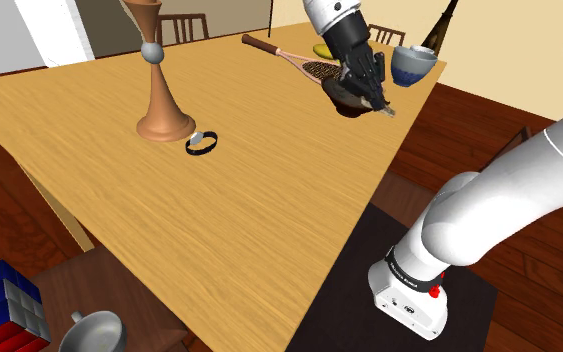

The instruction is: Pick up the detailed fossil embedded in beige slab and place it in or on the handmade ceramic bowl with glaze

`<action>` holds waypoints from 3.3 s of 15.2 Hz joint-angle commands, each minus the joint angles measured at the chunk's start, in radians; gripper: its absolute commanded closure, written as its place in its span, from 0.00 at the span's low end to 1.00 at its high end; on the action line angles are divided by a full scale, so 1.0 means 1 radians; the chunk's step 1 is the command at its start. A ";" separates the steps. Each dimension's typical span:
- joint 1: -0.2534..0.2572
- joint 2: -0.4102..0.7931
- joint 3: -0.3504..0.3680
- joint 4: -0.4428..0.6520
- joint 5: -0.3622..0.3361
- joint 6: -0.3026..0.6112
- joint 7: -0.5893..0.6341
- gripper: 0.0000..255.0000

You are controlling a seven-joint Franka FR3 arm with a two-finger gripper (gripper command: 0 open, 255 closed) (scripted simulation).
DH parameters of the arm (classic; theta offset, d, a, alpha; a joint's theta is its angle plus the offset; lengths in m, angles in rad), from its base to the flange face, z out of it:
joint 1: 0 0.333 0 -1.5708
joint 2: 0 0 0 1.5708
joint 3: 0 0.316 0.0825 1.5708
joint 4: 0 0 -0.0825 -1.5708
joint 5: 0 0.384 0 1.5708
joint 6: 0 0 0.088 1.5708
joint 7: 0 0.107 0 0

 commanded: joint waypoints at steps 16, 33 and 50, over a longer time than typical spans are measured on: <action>-0.077 0.254 -0.127 0.325 -0.255 -0.043 -0.301 1.00; -0.134 0.371 -0.175 0.296 -0.309 0.127 -0.382 1.00; -0.122 0.485 -0.169 0.517 -0.319 0.019 -0.403 0.00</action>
